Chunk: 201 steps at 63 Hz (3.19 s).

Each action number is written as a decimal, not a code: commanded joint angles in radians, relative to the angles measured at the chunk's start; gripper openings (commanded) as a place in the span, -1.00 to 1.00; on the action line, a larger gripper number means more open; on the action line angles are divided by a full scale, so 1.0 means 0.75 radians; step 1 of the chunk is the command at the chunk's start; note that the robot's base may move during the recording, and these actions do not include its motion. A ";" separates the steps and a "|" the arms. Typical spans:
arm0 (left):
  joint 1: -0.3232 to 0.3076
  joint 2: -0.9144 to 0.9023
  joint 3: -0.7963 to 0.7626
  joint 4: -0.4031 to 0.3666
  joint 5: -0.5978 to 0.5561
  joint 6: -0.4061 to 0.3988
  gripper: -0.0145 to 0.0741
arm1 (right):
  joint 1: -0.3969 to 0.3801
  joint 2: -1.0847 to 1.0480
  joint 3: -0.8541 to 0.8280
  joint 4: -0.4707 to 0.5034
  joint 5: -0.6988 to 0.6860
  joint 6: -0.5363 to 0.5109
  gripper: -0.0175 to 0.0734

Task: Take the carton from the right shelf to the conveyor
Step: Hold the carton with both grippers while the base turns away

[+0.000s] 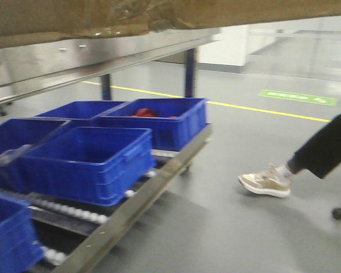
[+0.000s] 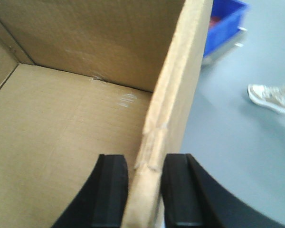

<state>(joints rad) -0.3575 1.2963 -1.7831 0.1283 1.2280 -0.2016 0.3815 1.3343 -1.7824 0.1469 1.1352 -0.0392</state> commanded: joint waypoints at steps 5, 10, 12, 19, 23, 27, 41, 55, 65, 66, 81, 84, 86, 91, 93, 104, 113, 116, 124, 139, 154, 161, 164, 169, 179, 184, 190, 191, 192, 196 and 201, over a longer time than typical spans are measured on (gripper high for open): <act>-0.005 -0.017 -0.002 0.020 -0.025 0.021 -0.69 | 0.002 -0.023 -0.010 0.020 -0.060 -0.039 -0.77; -0.005 -0.017 -0.002 0.020 -0.025 0.021 -0.69 | 0.002 -0.023 -0.010 0.020 -0.060 -0.039 -0.77; -0.005 -0.017 -0.002 0.020 -0.025 0.021 -0.69 | 0.002 -0.023 -0.010 0.020 -0.060 -0.039 -0.77; -0.005 -0.017 -0.002 0.020 -0.025 0.021 -0.69 | 0.002 -0.023 -0.010 0.020 -0.060 -0.039 -0.77; -0.005 -0.017 -0.002 0.020 -0.025 0.021 -0.69 | 0.002 -0.023 -0.010 0.020 -0.060 -0.039 -0.77; -0.005 -0.017 -0.002 0.020 -0.025 0.021 -0.69 | 0.002 -0.023 -0.010 0.020 -0.060 -0.039 -0.77; -0.005 -0.017 -0.002 0.020 -0.025 0.021 -0.69 | 0.002 -0.023 -0.010 0.020 -0.060 -0.039 -0.77; -0.005 -0.017 -0.002 0.020 -0.025 0.021 -0.69 | 0.002 -0.023 -0.010 0.020 -0.060 -0.039 -0.77; -0.005 -0.017 -0.002 0.020 -0.025 0.021 -0.69 | 0.002 -0.023 -0.010 0.020 -0.060 -0.039 -0.77; -0.005 -0.017 -0.002 0.020 -0.025 0.021 -0.69 | 0.002 -0.023 -0.010 0.020 -0.060 -0.039 -0.77; -0.005 -0.017 -0.002 0.020 -0.025 0.021 -0.69 | 0.002 -0.023 -0.010 0.020 -0.060 -0.039 -0.77; -0.005 -0.017 -0.002 0.020 -0.025 0.021 -0.69 | 0.002 -0.023 -0.010 0.020 -0.060 -0.039 -0.77; -0.005 -0.017 -0.002 0.020 -0.025 0.021 -0.69 | 0.002 -0.023 -0.010 0.020 -0.060 -0.039 -0.77; -0.005 -0.017 -0.002 0.020 -0.025 0.021 -0.69 | 0.002 -0.023 -0.010 0.020 -0.060 -0.039 -0.77; -0.005 -0.017 -0.002 0.020 -0.025 0.021 -0.69 | 0.002 -0.023 -0.010 0.020 -0.060 -0.039 -0.77; -0.005 -0.017 -0.002 0.020 -0.025 0.021 -0.69 | 0.002 -0.023 -0.010 0.020 -0.060 -0.039 -0.77; -0.005 -0.017 -0.002 0.020 -0.025 0.021 -0.69 | 0.002 -0.023 -0.010 0.020 -0.060 -0.039 -0.77; -0.005 -0.017 -0.002 0.020 -0.025 0.021 -0.69 | 0.002 -0.023 -0.010 0.020 -0.060 -0.039 -0.77; -0.005 -0.017 -0.002 0.020 -0.025 0.021 -0.69 | 0.002 -0.023 -0.010 0.020 -0.060 -0.039 -0.77; -0.005 -0.017 -0.002 0.020 -0.025 0.021 -0.69 | 0.002 -0.023 -0.010 0.020 -0.060 -0.039 -0.77; -0.005 -0.017 -0.002 0.020 -0.025 0.021 -0.69 | 0.002 -0.023 -0.010 0.020 -0.060 -0.039 -0.77; -0.005 -0.017 -0.002 0.020 -0.025 0.021 -0.69 | 0.002 -0.023 -0.010 0.020 -0.060 -0.039 -0.77; -0.005 -0.017 -0.002 0.020 -0.025 0.021 -0.69 | 0.002 -0.023 -0.010 0.020 -0.060 -0.039 -0.77; -0.005 -0.017 -0.002 0.020 -0.025 0.021 -0.69 | 0.002 -0.023 -0.010 0.020 -0.060 -0.039 -0.77; -0.005 -0.017 -0.002 0.020 -0.025 0.021 -0.69 | 0.002 -0.023 -0.010 0.020 -0.060 -0.039 -0.77; -0.005 -0.017 -0.002 0.020 -0.025 0.021 -0.69 | 0.002 -0.023 -0.010 0.020 -0.060 -0.039 -0.77; -0.005 -0.017 -0.002 0.020 -0.025 0.021 -0.69 | 0.002 -0.023 -0.010 0.020 -0.060 -0.039 -0.77; -0.005 -0.017 -0.002 0.020 -0.025 0.021 -0.69 | 0.002 -0.023 -0.010 0.020 -0.060 -0.039 -0.77; -0.005 -0.017 -0.002 0.020 -0.025 0.021 -0.69 | 0.002 -0.023 -0.010 0.020 -0.060 -0.039 -0.77; -0.005 -0.017 -0.002 0.020 -0.025 0.021 -0.69 | 0.002 -0.023 -0.010 0.020 -0.060 -0.039 -0.77; -0.005 -0.017 -0.002 0.020 -0.025 0.021 -0.69 | 0.002 -0.023 -0.010 0.020 -0.060 -0.039 -0.77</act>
<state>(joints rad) -0.3575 1.2947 -1.7831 0.1320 1.2297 -0.2016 0.3815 1.3343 -1.7824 0.1490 1.1352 -0.0392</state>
